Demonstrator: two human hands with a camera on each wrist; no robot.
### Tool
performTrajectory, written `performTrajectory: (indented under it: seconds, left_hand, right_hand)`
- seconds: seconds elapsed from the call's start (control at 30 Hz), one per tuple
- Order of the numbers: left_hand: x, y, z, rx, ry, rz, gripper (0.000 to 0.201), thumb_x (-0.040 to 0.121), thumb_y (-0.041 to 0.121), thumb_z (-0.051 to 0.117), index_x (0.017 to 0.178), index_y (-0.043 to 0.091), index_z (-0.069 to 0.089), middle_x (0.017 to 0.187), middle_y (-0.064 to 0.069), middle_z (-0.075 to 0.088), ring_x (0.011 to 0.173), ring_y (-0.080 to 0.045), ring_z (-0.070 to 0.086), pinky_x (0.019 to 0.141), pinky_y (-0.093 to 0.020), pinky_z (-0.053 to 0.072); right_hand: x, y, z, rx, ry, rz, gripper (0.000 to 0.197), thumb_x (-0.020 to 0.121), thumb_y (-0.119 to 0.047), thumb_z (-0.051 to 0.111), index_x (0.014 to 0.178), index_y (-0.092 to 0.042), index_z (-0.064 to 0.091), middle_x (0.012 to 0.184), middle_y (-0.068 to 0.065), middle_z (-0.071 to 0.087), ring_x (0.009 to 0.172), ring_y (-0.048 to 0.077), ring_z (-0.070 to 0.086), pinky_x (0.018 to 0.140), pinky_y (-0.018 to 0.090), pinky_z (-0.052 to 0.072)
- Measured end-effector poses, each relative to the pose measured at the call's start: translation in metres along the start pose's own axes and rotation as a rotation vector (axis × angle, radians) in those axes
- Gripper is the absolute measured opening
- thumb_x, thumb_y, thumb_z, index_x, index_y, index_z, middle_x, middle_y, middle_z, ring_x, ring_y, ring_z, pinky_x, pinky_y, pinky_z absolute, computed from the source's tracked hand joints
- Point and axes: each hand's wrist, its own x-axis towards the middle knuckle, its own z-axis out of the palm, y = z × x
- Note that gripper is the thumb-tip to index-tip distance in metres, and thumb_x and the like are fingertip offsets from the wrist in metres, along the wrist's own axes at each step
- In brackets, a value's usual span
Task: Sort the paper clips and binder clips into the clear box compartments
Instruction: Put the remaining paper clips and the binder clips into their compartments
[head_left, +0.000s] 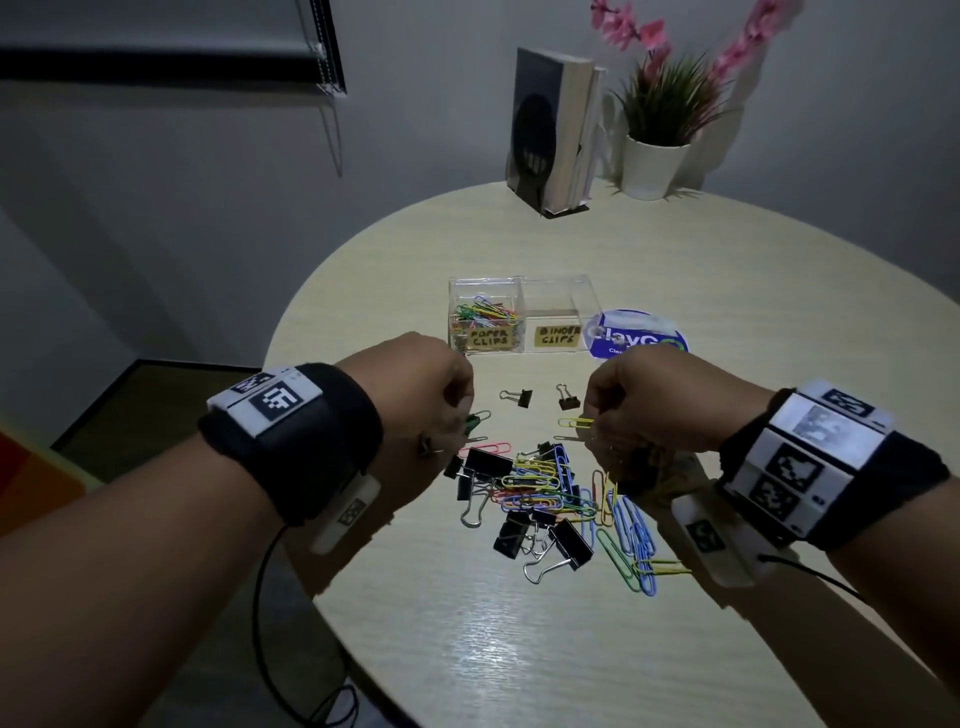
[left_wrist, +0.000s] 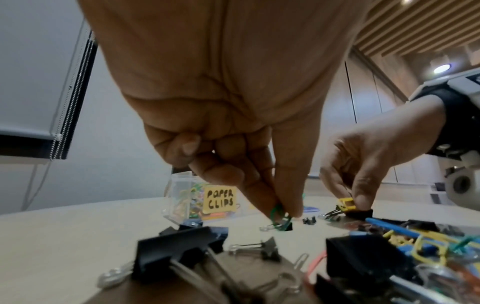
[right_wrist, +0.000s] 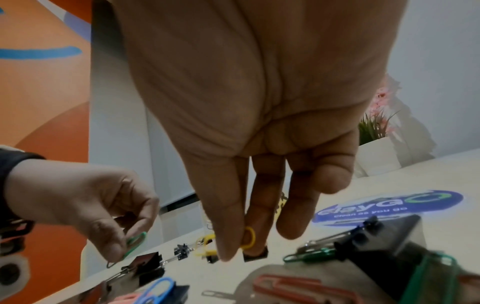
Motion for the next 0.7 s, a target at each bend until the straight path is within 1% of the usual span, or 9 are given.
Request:
performTrajectory:
  seconds: [0.07, 0.13, 0.23, 0.3, 0.4, 0.43, 0.53, 0.63, 0.7]
  left_hand:
    - [0.003, 0.005, 0.002, -0.035, -0.035, 0.013, 0.004, 0.081, 0.02, 0.072, 0.083, 0.023, 0.07, 0.077, 0.012, 0.067, 0.074, -0.008, 0.061, 0.068, -0.024, 0.047]
    - [0.007, 0.011, 0.009, 0.037, -0.092, 0.026, 0.01, 0.083, 0.026, 0.072, 0.092, 0.025, 0.073, 0.082, 0.011, 0.068, 0.079, -0.01, 0.061, 0.072, -0.025, 0.049]
    - [0.011, 0.016, 0.018, 0.11, -0.137, 0.009, 0.017, 0.085, 0.03, 0.07, 0.1, 0.025, 0.073, 0.09, 0.006, 0.07, 0.082, -0.014, 0.059, 0.074, -0.027, 0.049]
    - [0.012, 0.017, 0.02, 0.133, -0.142, 0.015, 0.016, 0.086, 0.03, 0.068, 0.101, 0.024, 0.072, 0.086, 0.007, 0.066, 0.082, -0.015, 0.059, 0.075, -0.028, 0.05]
    - [0.012, 0.017, 0.023, 0.131, -0.176, 0.013, 0.016, 0.088, 0.03, 0.066, 0.101, 0.022, 0.072, 0.09, 0.006, 0.069, 0.085, -0.016, 0.062, 0.079, -0.032, 0.053]
    - [0.012, 0.016, 0.023, 0.123, -0.182, 0.011, 0.016, 0.088, 0.03, 0.066, 0.1, 0.022, 0.072, 0.092, 0.005, 0.071, 0.086, -0.017, 0.064, 0.08, -0.033, 0.054]
    - [0.012, 0.016, 0.024, 0.122, -0.175, 0.014, 0.012, 0.087, 0.029, 0.065, 0.093, 0.022, 0.072, 0.089, 0.005, 0.071, 0.083, -0.016, 0.064, 0.08, -0.035, 0.055]
    - [0.012, 0.019, 0.025, 0.12, -0.146, 0.03, 0.01, 0.087, 0.028, 0.066, 0.092, 0.022, 0.071, 0.088, 0.006, 0.07, 0.082, -0.016, 0.063, 0.075, -0.031, 0.053]
    - [0.012, 0.019, 0.025, 0.089, -0.131, 0.032, 0.012, 0.085, 0.027, 0.069, 0.096, 0.023, 0.07, 0.09, 0.007, 0.068, 0.084, -0.015, 0.062, 0.074, -0.028, 0.051]
  right_hand:
    - [-0.002, 0.002, 0.001, -0.031, -0.058, 0.029, 0.004, 0.081, -0.022, 0.069, 0.08, -0.025, 0.071, 0.082, -0.01, 0.073, 0.08, 0.012, 0.065, 0.073, 0.026, 0.053]
    - [-0.002, 0.005, 0.006, -0.09, -0.098, 0.059, 0.011, 0.076, -0.027, 0.076, 0.074, -0.029, 0.065, 0.085, -0.011, 0.072, 0.082, 0.011, 0.064, 0.075, 0.028, 0.054]
    - [-0.003, 0.007, 0.012, -0.129, -0.083, 0.071, 0.013, 0.075, -0.031, 0.079, 0.082, -0.028, 0.067, 0.089, -0.008, 0.07, 0.081, 0.015, 0.059, 0.071, 0.028, 0.05]
    - [-0.003, 0.007, 0.015, -0.131, -0.086, 0.07, 0.012, 0.079, -0.028, 0.075, 0.089, -0.025, 0.071, 0.089, -0.007, 0.07, 0.081, 0.016, 0.058, 0.069, 0.026, 0.045]
    - [-0.007, 0.007, 0.017, -0.166, -0.069, 0.048, 0.01, 0.084, -0.027, 0.069, 0.094, -0.025, 0.071, 0.095, -0.005, 0.072, 0.09, 0.02, 0.063, 0.074, 0.029, 0.049]
    - [-0.008, 0.007, 0.018, -0.185, -0.053, 0.026, 0.009, 0.086, -0.028, 0.067, 0.094, -0.025, 0.07, 0.096, -0.004, 0.072, 0.091, 0.022, 0.063, 0.073, 0.029, 0.048]
    - [-0.011, 0.007, 0.018, -0.195, -0.004, -0.012, 0.007, 0.089, -0.028, 0.064, 0.093, -0.026, 0.07, 0.096, -0.002, 0.072, 0.085, 0.02, 0.059, 0.069, 0.026, 0.041]
    - [-0.01, 0.01, 0.018, -0.151, -0.025, 0.0, 0.014, 0.083, -0.021, 0.069, 0.096, -0.024, 0.072, 0.1, -0.005, 0.074, 0.094, 0.019, 0.064, 0.077, 0.029, 0.05]
    - [-0.008, 0.012, 0.016, -0.113, -0.038, 0.009, 0.013, 0.08, -0.019, 0.071, 0.093, -0.024, 0.073, 0.094, -0.007, 0.074, 0.09, 0.016, 0.065, 0.078, 0.028, 0.053]
